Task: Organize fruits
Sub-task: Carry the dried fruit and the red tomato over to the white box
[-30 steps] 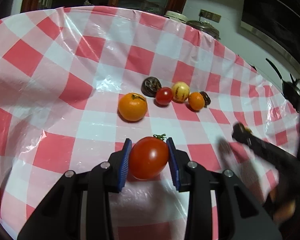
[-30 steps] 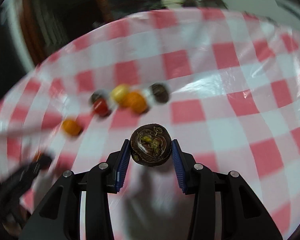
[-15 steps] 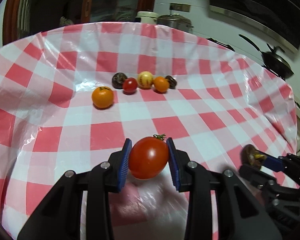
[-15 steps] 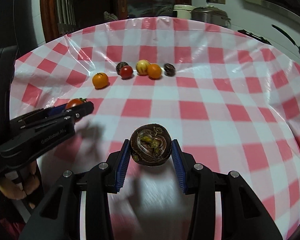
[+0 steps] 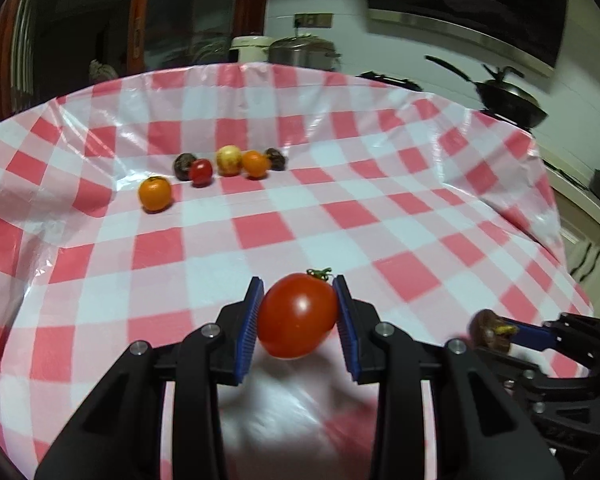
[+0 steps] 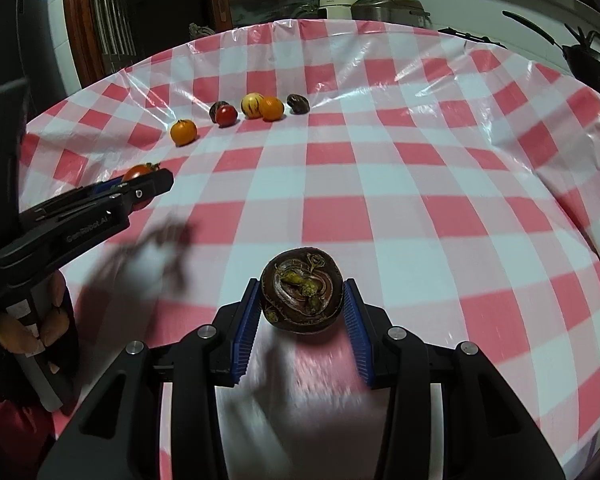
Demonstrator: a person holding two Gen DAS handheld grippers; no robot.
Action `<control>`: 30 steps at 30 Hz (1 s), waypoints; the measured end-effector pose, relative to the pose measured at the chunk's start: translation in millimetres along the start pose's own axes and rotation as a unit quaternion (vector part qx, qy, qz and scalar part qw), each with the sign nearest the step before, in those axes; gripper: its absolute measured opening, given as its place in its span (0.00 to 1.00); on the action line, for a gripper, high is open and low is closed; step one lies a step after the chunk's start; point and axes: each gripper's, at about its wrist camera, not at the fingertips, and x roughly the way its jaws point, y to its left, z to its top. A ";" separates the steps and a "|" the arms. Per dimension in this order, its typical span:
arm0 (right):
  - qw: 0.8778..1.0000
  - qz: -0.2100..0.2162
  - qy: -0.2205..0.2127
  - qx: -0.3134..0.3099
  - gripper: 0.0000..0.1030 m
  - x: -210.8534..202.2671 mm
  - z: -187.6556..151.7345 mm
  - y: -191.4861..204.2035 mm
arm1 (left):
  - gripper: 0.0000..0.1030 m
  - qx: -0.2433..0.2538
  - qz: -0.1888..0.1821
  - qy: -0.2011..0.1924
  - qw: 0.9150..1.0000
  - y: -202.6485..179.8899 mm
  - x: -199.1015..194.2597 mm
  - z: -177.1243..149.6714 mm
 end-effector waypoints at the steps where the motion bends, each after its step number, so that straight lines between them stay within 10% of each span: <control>1: 1.000 0.000 0.001 0.000 0.40 -2.5 -3.0 -0.9 | 0.35 0.003 -0.004 -0.001 1.000 -8.2 -3.5 -2.9; 14: 0.999 -0.025 -0.022 0.029 0.40 -58.1 -45.2 -58.3 | 0.35 0.112 -0.036 0.012 0.993 -113.3 -23.0 -28.1; 30: 0.992 -0.056 -0.045 0.099 0.40 -115.4 -110.7 -140.2 | 0.35 0.253 -0.091 0.040 0.962 -228.2 -34.3 -67.7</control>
